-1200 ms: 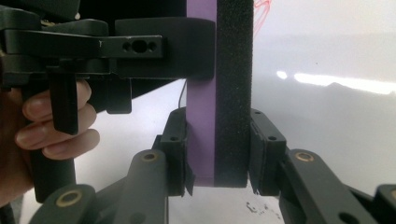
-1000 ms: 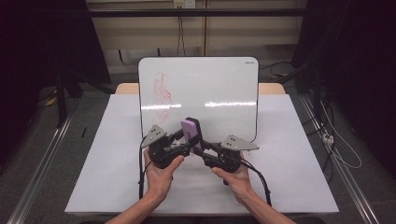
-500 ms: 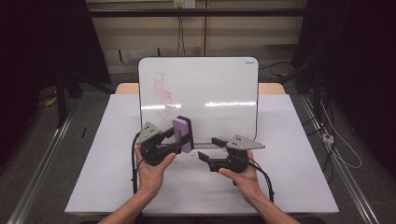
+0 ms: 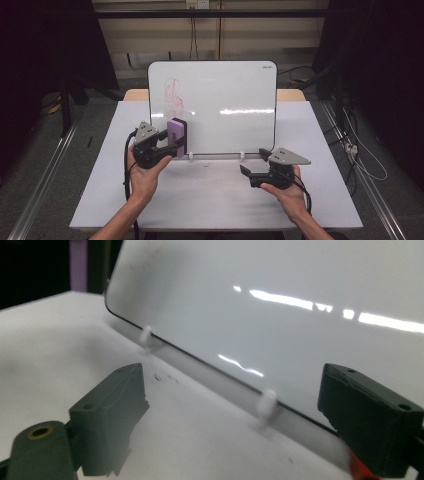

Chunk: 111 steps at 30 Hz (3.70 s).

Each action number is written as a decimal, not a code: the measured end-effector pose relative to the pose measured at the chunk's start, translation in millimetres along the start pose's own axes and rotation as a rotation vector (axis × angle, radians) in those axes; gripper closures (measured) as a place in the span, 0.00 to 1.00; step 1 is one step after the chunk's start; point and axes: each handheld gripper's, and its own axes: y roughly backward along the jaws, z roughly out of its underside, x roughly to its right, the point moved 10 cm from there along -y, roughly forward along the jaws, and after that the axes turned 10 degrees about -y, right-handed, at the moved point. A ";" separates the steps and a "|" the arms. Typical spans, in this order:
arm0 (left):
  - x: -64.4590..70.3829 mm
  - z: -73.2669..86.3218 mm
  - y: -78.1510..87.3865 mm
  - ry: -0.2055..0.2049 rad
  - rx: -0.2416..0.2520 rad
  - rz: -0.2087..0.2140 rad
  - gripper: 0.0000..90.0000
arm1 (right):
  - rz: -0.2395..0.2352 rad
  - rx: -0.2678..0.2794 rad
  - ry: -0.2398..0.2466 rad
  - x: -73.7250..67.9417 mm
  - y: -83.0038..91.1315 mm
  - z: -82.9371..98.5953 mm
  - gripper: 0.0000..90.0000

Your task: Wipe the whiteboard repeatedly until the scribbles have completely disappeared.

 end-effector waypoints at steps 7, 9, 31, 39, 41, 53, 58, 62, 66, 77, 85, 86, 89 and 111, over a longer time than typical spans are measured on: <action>-15.8 -0.3 0.1 -0.087 -0.069 -0.057 0.45 | 0.069 0.021 -0.019 23.3 16.0 8.5 0.12; -22.2 -1.7 0.3 -0.115 -0.082 -0.082 0.46 | 0.078 0.033 -0.034 27.1 19.5 8.0 0.11; -65.5 3.1 -27.6 -0.185 -0.239 -0.179 0.46 | 0.113 0.040 -0.055 36.3 22.4 10.1 0.09; -65.2 4.6 -37.9 -0.198 -0.241 -0.193 0.46 | 0.114 0.040 -0.057 36.4 22.2 10.1 0.09; -65.1 5.3 -40.3 -0.207 -0.245 -0.195 0.46 | 0.113 0.042 -0.055 36.3 22.4 9.9 0.09; -60.0 9.0 -46.5 -0.290 -0.261 -0.232 0.46 | 0.104 0.042 -0.049 32.8 21.3 10.4 0.10; -47.6 15.5 -49.6 -0.343 -0.266 -0.232 0.46 | 0.102 0.041 -0.049 33.3 20.4 10.5 0.10; -34.2 20.4 -53.6 -0.375 -0.282 -0.209 0.46 | 0.099 0.042 -0.045 32.1 20.2 10.2 0.10; -40.4 12.2 -55.1 -0.395 -0.267 -0.224 0.46 | 0.097 0.042 -0.045 31.5 19.6 10.0 0.10; -71.0 -14.8 -53.7 -0.330 -0.240 -0.265 0.46 | 0.100 0.043 -0.049 33.2 20.7 10.6 0.10; -40.3 11.3 -56.1 -0.352 -0.243 -0.203 0.46 | 0.095 0.043 -0.046 31.8 20.0 10.5 0.10; -37.2 15.3 -55.7 -0.355 -0.244 -0.199 0.46 | 0.095 0.043 -0.046 31.8 20.0 10.5 0.10; -36.3 19.0 -53.7 -0.371 -0.235 -0.195 0.46 | 0.096 0.044 -0.049 32.4 20.0 10.3 0.10; -37.2 20.4 -53.7 -0.329 -0.213 -0.234 0.46 | 0.094 0.047 -0.054 32.5 19.8 9.6 0.11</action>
